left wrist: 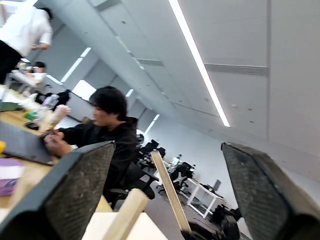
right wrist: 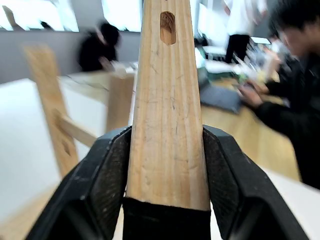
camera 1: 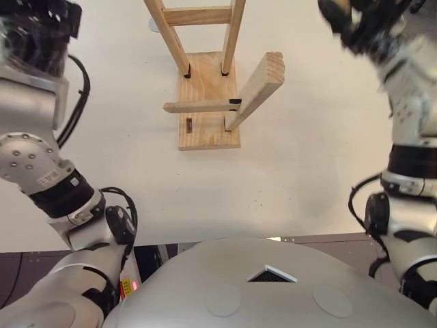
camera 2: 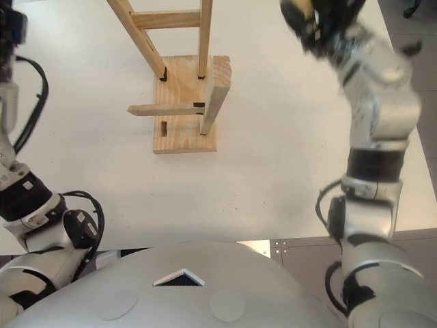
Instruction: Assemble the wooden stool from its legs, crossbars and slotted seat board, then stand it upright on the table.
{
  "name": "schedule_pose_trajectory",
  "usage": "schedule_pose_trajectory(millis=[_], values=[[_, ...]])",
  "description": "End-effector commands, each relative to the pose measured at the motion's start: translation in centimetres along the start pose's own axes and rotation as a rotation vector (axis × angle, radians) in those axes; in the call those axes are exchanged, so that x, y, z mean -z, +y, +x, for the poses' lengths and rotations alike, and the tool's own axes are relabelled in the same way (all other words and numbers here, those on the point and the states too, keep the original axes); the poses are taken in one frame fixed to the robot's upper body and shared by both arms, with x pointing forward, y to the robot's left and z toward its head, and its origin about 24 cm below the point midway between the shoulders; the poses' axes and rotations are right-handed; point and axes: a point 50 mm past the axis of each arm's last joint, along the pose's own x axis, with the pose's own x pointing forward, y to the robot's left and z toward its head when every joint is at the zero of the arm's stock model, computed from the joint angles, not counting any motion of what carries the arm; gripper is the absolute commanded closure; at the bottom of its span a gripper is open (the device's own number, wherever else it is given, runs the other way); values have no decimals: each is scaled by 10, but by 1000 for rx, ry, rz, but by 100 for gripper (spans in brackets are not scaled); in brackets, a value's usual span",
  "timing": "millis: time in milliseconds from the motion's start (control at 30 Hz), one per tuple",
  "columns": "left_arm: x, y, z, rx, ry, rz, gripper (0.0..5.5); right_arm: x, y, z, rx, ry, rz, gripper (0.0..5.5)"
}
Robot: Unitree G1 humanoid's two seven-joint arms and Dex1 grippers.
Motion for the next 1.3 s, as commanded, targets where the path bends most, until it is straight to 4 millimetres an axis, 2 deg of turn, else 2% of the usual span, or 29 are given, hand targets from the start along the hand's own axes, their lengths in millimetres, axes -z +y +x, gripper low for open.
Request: schedule_pose_trajectory(millis=[33,133,267,567,1033,1167,1233,1300], values=[[5,-33,29,257,99,-25,133,-49,37,16,-441,-128,95,339],[9,-46,33,370,113,-31,133,-52,47,12,-602,-119,182,339],[2,-53,25,442,51,-65,133,-45,55,1,-695,-75,207,339],[12,-44,24,426,66,-104,133,-39,68,-11,-808,-49,246,339],[3,-39,16,425,24,-142,337,-22,65,-14,-795,18,267,339],[11,-35,15,394,53,-129,341,-19,66,-12,-785,24,258,339],[10,-33,14,387,45,-133,342,-18,65,-10,-765,35,244,289],[-2,-24,14,338,-34,-111,342,-14,65,-8,-742,54,220,250]])
